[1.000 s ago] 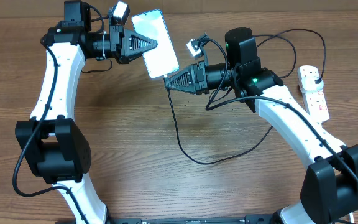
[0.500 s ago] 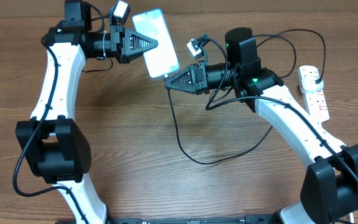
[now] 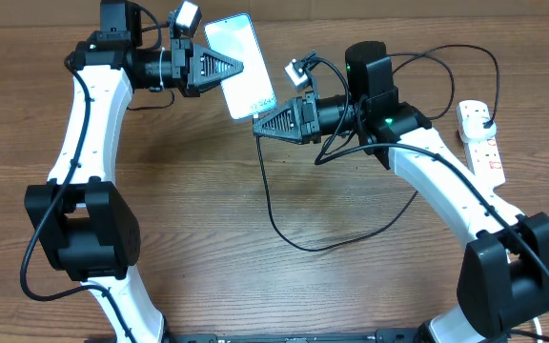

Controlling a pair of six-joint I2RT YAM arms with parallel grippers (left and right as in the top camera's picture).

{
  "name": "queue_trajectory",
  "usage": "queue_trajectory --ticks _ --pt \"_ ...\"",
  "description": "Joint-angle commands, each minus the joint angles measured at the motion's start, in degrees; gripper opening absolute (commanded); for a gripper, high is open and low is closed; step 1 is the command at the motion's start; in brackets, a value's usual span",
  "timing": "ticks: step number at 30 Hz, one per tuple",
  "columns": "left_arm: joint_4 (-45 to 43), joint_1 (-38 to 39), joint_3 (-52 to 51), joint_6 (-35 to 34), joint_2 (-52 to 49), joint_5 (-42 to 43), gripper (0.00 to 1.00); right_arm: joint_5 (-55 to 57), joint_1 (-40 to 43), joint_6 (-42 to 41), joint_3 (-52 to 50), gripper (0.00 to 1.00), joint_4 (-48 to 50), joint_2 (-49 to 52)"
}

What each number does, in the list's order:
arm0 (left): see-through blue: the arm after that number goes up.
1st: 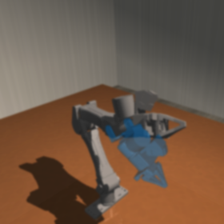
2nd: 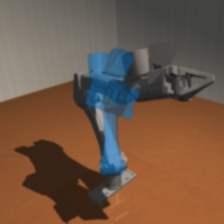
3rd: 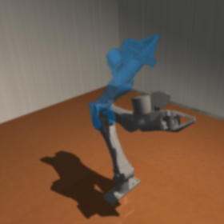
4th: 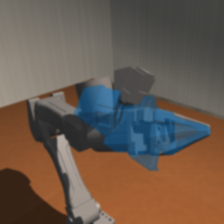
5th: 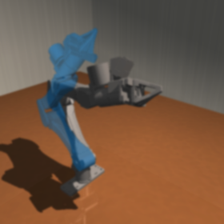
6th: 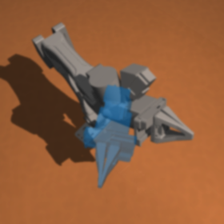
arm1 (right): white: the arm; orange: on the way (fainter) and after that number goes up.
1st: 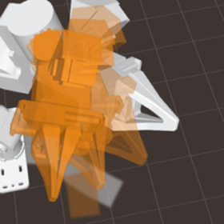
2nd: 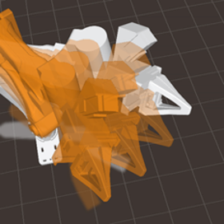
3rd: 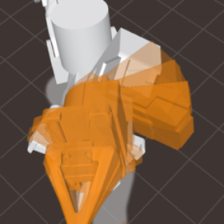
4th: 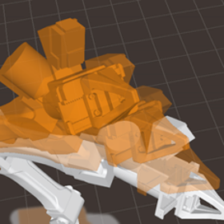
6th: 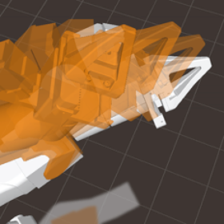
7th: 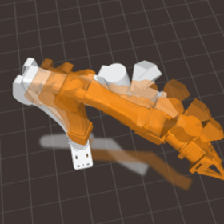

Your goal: Plug charger to phone and switch on socket

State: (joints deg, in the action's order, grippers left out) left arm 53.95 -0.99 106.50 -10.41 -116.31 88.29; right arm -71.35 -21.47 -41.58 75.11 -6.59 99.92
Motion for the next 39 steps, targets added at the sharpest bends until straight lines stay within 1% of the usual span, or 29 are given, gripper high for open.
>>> queue_trajectory --ticks 1,7,12,16,21,22,24,26,27,28,30,31,32,33,34,35,37,38,39 --pt "-0.02 1.03 0.61 0.09 0.72 2.4 0.04 -0.26 0.37 -0.44 1.07 0.04 1.95 0.5" --pt "0.02 1.03 0.61 0.0 0.72 2.43 0.04 -2.05 3.34 0.26 1.07 0.04 2.71 1.18" --pt "0.0 1.03 0.61 -1.53 0.72 2.4 0.04 -2.45 3.04 1.11 1.07 0.04 2.49 3.23" --pt "0.24 1.05 0.61 -1.64 0.72 2.4 0.04 -1.01 2.73 1.05 1.07 0.04 4.46 3.3" --pt "0.15 2.16 0.61 -2.12 0.72 2.38 0.04 2.25 2.69 -0.63 1.07 0.04 4.59 3.3" --pt "0.11 2.25 0.61 -2.05 0.72 2.38 0.04 2.23 2.69 -0.61 1.07 0.07 4.55 3.3" --pt "-0.79 2.25 0.61 -2.01 0.72 2.36 0.04 2.12 2.69 -0.61 1.07 0.19 4.59 3.3" --pt "-2.4 1.99 0.61 -2.01 0.72 2.32 0.04 1.97 2.69 -0.61 1.07 0.53 4.13 3.3" --pt "-3.58 1.75 0.61 -2.03 0.7 2.29 0.04 1.99 2.69 -0.61 1.07 0.73 3.32 3.3" --pt "-4.35 1.53 0.61 -2.05 0.7 1.7 0.04 1.73 2.69 -0.59 1.07 0.8 2.67 3.3" --pt "-4.7 1.03 0.61 -2.21 0.7 -2.05 0.04 1.7 2.69 -0.28 1.07 0.87 1.22 3.3" --pt "-4.55 0.9 0.59 -2.82 0.7 -5.46 0.04 1.84 2.69 0.17 1.07 0.89 0.35 3.3" --pt "-4.46 0.9 0.59 -2.89 0.7 -6.67 0.04 1.88 2.69 1.01 1.07 0.9 -0.24 3.3" --pt "-4.07 0.92 0.59 -2.93 0.7 -10.69 0.04 1.88 2.69 2.01 1.07 0.95 -0.9 3.3" --pt "-2.12 0.98 0.59 -2.95 0.7 -17.22 0.04 2.97 2.69 4.02 1.07 1.0 -3.06 3.3" --pt "0.07 1.22 0.59 -2.82 0.59 -20.59 0.04 5.51 2.69 6.16 1.07 1.0 -6.73 3.3" --pt "3.17 1.92 0.57 -0.7 0.22 -23.93 0.04 10.78 2.97 9.77 1.07 1.0 -13.57 3.3" --pt "5.11 2.64 0.57 0.83 -0.22 -27.5 0.04 14.73 3.21 11.76 1.07 1.0 -17.81 3.3" --pt "6.03 3.04 0.57 1.16 -0.37 -29.64 0.04 17.05 3.32 12.48 1.07 1.0 -19.89 3.3"
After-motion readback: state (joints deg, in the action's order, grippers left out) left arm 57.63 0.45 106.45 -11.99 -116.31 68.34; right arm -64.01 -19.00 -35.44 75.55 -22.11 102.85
